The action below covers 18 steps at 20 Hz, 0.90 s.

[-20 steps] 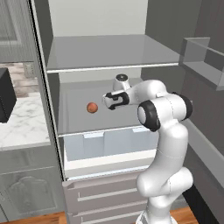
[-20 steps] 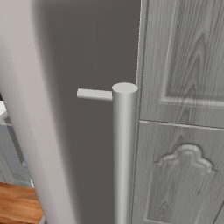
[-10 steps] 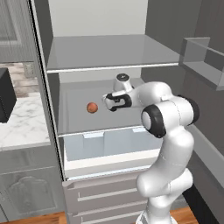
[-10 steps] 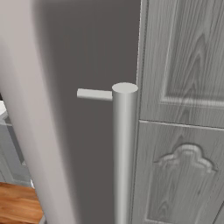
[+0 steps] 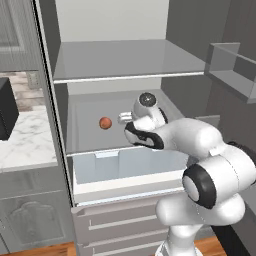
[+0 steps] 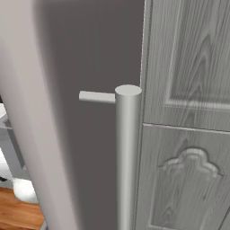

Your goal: Grab the onion and garlic from the fridge, place them in the blender, close the lid, and turn on the blender to create a marinade.

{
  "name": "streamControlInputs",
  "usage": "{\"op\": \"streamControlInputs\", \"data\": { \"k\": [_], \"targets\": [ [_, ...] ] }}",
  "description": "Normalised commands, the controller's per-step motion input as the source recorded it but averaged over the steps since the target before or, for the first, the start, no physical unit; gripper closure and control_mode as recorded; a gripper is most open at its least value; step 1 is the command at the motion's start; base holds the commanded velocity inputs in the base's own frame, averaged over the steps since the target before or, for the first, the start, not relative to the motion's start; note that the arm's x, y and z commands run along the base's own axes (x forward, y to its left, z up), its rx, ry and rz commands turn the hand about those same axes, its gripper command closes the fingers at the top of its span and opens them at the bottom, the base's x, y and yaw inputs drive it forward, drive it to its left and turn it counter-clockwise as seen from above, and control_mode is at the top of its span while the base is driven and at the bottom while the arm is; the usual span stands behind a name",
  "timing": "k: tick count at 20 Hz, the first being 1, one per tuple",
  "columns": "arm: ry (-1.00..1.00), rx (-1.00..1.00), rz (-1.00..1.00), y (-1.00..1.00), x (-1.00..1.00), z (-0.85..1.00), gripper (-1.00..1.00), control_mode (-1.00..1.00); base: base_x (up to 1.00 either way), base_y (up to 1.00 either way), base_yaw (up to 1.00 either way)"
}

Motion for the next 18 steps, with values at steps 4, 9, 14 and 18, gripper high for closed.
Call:
{"op": "streamControlInputs", "data": {
  "k": [4, 9, 14, 18],
  "targets": [
    [0.06, 0.04, 0.00, 0.00, -1.00, 1.00, 1.00, -1.00, 0.00, 0.00, 0.00],
    [0.10, 0.01, 0.00, 0.04, -1.00, 0.99, 1.00, -1.00, 0.00, 0.00, 0.00],
    [0.08, 0.00, 0.00, 0.02, -1.00, 0.65, 1.00, -1.00, 0.00, 0.00, 0.00],
    [0.01, 0.00, 0.01, -0.17, -1.00, 0.20, 1.00, -1.00, 0.00, 0.00, 0.00]
  ]
}}
